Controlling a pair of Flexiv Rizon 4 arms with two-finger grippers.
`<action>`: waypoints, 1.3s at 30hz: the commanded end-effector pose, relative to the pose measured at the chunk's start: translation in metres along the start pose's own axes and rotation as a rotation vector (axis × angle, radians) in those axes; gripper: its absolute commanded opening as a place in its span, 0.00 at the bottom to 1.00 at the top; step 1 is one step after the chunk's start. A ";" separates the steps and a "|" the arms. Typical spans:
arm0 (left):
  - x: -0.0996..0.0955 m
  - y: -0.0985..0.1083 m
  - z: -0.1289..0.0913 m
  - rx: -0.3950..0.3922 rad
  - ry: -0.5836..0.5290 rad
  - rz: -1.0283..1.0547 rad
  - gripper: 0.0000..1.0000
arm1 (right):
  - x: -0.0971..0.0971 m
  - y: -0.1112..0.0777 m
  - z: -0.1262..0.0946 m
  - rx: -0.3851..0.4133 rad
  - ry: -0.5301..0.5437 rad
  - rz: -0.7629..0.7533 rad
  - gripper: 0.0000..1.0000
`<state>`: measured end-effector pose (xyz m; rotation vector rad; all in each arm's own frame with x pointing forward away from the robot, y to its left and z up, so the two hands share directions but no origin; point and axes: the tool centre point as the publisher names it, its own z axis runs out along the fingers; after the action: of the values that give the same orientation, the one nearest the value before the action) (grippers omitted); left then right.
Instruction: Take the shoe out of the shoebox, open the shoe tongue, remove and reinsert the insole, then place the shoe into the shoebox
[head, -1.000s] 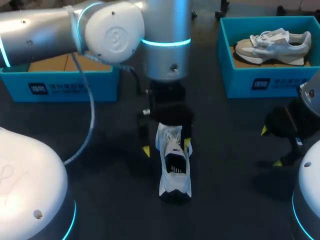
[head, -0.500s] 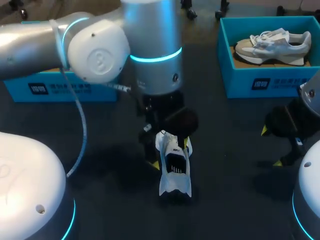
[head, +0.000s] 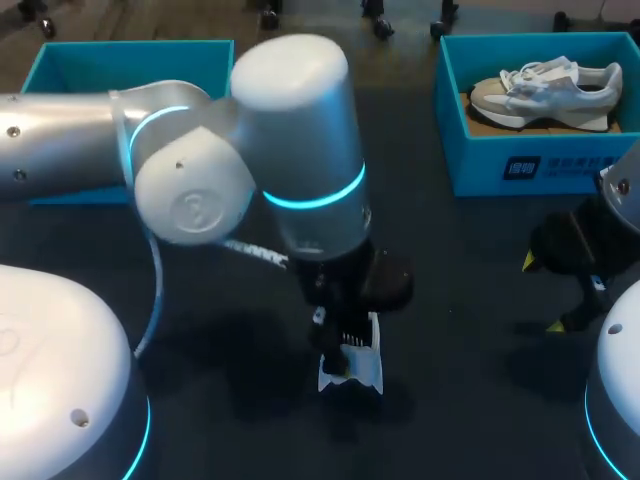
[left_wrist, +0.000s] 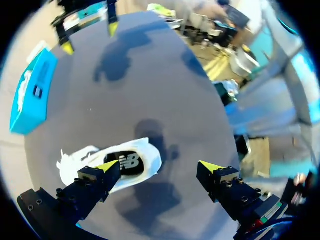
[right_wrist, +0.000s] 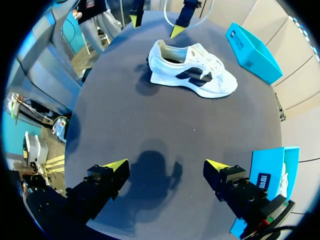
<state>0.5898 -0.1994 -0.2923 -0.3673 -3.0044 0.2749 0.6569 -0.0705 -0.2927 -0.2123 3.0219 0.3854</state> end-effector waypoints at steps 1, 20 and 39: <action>0.002 0.001 0.009 -0.064 -0.123 -0.283 1.00 | 0.001 0.000 0.000 0.001 -0.003 0.000 1.00; -0.006 0.009 0.050 -0.144 -0.036 -0.252 1.00 | 0.001 0.000 0.000 0.001 -0.003 0.000 1.00; 0.006 0.012 0.091 -0.138 -0.030 -0.251 1.00 | 0.001 0.000 0.000 0.001 -0.003 0.000 1.00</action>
<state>0.5783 -0.1950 -0.3793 0.0043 -3.0563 0.0673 0.6569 -0.0705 -0.2927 -0.2123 3.0219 0.3854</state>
